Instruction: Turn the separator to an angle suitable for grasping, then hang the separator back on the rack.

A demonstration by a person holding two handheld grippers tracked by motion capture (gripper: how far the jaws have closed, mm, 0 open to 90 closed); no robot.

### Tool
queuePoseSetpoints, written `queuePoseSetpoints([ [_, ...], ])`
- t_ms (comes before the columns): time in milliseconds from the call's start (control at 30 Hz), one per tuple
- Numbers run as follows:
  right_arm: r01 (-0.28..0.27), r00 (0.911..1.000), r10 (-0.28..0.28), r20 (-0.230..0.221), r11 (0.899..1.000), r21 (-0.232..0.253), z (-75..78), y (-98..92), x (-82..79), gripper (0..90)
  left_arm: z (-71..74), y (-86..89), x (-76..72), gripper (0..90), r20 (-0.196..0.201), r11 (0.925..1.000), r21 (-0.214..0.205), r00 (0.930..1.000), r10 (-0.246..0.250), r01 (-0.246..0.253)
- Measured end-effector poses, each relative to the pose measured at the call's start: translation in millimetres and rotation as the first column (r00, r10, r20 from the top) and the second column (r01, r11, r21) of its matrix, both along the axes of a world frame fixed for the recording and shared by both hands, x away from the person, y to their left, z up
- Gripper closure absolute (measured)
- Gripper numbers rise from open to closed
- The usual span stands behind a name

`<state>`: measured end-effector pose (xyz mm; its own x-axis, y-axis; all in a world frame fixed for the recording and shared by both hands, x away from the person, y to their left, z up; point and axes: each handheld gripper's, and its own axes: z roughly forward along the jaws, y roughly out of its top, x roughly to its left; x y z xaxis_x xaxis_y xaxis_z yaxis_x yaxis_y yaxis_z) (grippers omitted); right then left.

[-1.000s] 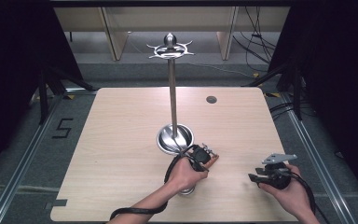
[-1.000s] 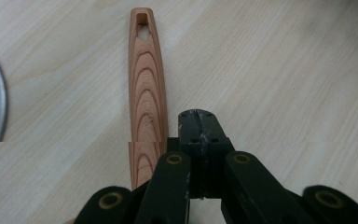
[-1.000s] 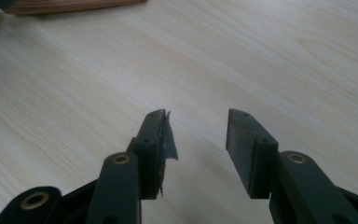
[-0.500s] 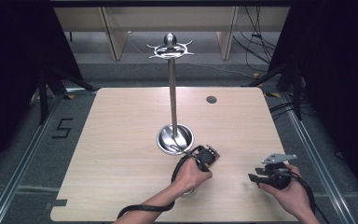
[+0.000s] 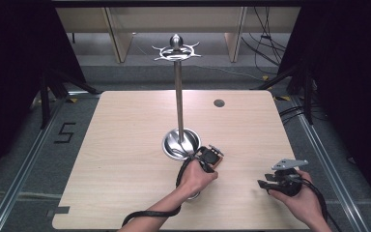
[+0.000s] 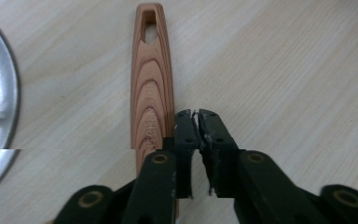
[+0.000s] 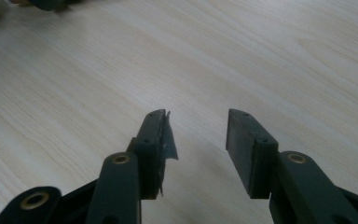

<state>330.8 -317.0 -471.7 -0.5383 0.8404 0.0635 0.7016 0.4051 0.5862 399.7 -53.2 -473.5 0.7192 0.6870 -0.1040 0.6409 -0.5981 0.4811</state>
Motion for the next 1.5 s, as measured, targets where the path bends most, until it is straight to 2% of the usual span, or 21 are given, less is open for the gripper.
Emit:
queuePoseSetpoints([
  [233,0.001,1.0,-0.001,-0.001,1.0,0.001,0.3,-0.8,-0.6,58.5,10.4,9.3,5.3,63.4,0.014,0.9994,0.008,0.9994,0.033,-0.033],
  [367,-0.007,0.9998,0.007,0.016,1.0,-0.005,-0.8,-2.5,0.2,58.4,11.5,12.8,9.9,58.0,0.006,0.998,0.051,0.9993,0.038,-0.038],
  [400,-0.006,0.9999,0.006,0.016,1.0,-0.007,-0.5,-2.4,0.2,58.3,13.3,14.6,12.0,57.2,-0.009,0.9952,0.096,0.9998,0.02,-0.019],
  [433,-0.006,0.9999,0.006,0.016,1.0,-0.008,-0.3,-2.3,0.1,58.3,13.6,15.1,13.4,56.7,-0.018,0.9939,0.11,0.9998,0.007,-0.005],
  [533,-0.005,0.9998,0.005,0.017,1.0,-0.007,0.3,-1.6,-0.3,58.2,14.0,13.0,13.7,54.7,-0.064,0.9942,0.106,0.9977,0.021,-0.014],
  [600,0.006,1.0,-0.006,0.002,1.0,0.002,0.9,-0.3,-0.5,58.2,15.9,13.3,15.7,54.6,-0.063,0.9919,0.127,0.998,0.001,0.007],
  [733,0.001,0.9988,-0.001,0.048,1.0,0.011,-3.4,0.3,1.6,58.2,15.3,11.8,18.6,54.2,-0.1,0.9885,0.151,0.9949,0.009,0.006],
  [800,-0.016,0.9998,0.016,0.013,1.0,-0.013,0.5,-1.5,0.7,58.1,13.3,11.2,19.3,54.1,-0.116,0.987,0.16,0.9932,0.01,0.009],
  [867,0.002,1.0,-0.002,0.005,1.0,0.004,0.7,-0.5,-0.2,58.1,13.1,11.1,19.1,54.1,-0.13,0.9863,0.165,0.9915,0.01,0.011],
  [933,-0.002,0.9995,0.002,0.031,1.0,0.0,-1.2,-3.0,-0.4,58.1,13.5,12.2,19.4,54.1,-0.144,0.981,0.189,0.9894,-0.017,0.045],
  [967,0.018,0.9995,-0.018,0.024,0.999,0.028,-1.5,-1.8,-1.1,58.1,12.4,11.8,18.2,54.1,-0.145,0.9831,0.18,0.9894,-0.009,0.035],
  [1033,-0.005,0.9989,0.005,0.046,1.0,-0.003,-2.6,-4.0,-0.2,58.0,12.6,12.3,17.8,54.1,-0.152,0.9819,0.185,0.9883,-0.013,0.042],
  [1067,0.015,0.9998,-0.016,0.012,1.0,0.02,0.1,-2.5,-1.9,57.9,12.7,12.8,16.9,54.1,-0.157,0.9799,0.194,0.9874,-0.015,0.046],
  [1133,0.002,0.999,-0.002,0.044,1.0,0.007,-1.7,-2.6,-0.8,57.8,10.9,14.3,15.6,54.1,-0.16,0.9797,0.195,0.9869,-0.016,0.047],
  [1167,-0.005,0.9999,0.005,0.01,1.0,-0.007,1.0,-2.9,-1.4,57.8,10.6,14.9,15.5,54.1,-0.172,0.9805,0.19,0.9849,-0.018,0.051],
  [1200,-0.005,0.9999,0.005,0.01,1.0,-0.007,1.0,-2.9,-1.4,57.8,10.6,14.9,15.5,54.1,-0.172,0.9805,0.19,0.9849,-0.018,0.051],
  [1233,0.016,0.9999,-0.016,0.004,1.0,0.008,0.4,-0.3,-1.7,57.8,11.0,15.2,13.5,54.2,-0.205,0.9789,0.199,0.9787,-0.006,0.048],
  [1267,0.01,1.0,-0.01,-0.002,1.0,0.003,1.0,-0.6,-1.8,57.7,8.3,15.7,13.3,54.2,-0.164,0.9793,0.196,0.9863,-0.019,0.052],
  [1333,0.01,0.9999,-0.01,-0.003,1.0,0.003,0.8,-0.3,-1.8,57.8,9.0,15.2,13.3,54.3,-0.196,0.9772,0.203,0.9805,-0.022,0.062],
  [1367,0.01,0.9999,-0.01,-0.003,1.0,0.003,0.8,-0.3,-1.8,57.8,7.5,14.1,12.9,54.3,-0.18,0.9774,0.204,0.9836,-0.019,0.056],
  [1500,0.011,0.9999,-0.011,-0.002,1.0,0.001,0.8,-1.0,-1.9,57.8,4.4,12.5,13.8,55.0,-0.189,0.9748,0.216,0.9818,-0.016,0.057],
])
